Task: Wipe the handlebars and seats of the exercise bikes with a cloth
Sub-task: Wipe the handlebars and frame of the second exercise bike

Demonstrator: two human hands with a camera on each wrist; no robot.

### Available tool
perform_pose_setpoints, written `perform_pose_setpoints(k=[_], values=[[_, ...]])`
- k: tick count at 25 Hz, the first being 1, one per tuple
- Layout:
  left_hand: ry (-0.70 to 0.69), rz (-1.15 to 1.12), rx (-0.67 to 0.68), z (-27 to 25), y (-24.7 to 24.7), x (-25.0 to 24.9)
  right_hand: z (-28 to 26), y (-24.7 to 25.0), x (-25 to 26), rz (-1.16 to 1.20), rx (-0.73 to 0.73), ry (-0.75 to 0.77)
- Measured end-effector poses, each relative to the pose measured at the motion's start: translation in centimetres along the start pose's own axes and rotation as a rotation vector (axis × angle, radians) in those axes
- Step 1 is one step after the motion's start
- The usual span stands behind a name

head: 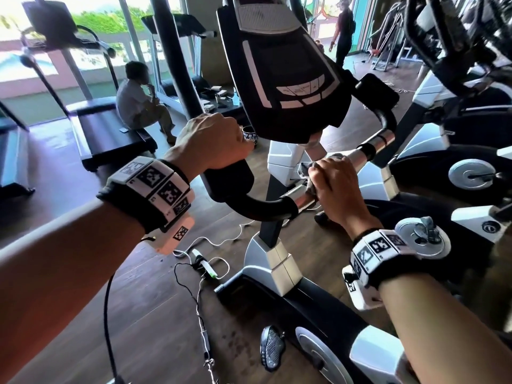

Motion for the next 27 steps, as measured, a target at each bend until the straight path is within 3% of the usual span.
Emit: perform_pose_setpoints(k=[4,7,10,14,16,19,23,27], values=[[0.008,-0.003,-0.013,0.0,0.0,0.2,-2.5,-0.7,0.5,0.078,-0.177,-0.008],[-0.003,-0.019,-0.026,0.1,0.0,0.1,-1.9,0.4,-0.3,0.067,-0.107,0.054],[0.012,-0.018,-0.016,0.2,0.0,0.2,0.6,0.0,-0.6,-0.051,-0.033,-0.065],[-0.003,-0.017,0.006,0.5,-0.5,0.7,-2.2,-1.0,1.0,0.078,-0.180,-0.145],[-0.006,-0.019,0.003,0.7,-0.7,0.9,-3.7,-0.5,3.6,0.111,-0.186,-0.076],[-0.017,0.004,0.010,0.9,-0.9,0.9,-6.0,0.1,7.6,-0.017,-0.074,0.148],[-0.037,0.009,0.001,0.8,-1.0,1.2,-5.7,0.1,5.2,-0.180,0.106,0.458],[-0.029,0.004,-0.002,0.8,-1.0,1.1,-6.1,0.2,4.8,-0.227,0.083,0.441]])
Point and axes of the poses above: each hand's wrist, its own z-axis towards the middle knuckle, its own y-axis out of the back of the hand, x = y × z, the point moved 4 cm from there along z, towards the middle knuckle, and after that the axes turned 12 degrees about -z, right-handed, at the moved point
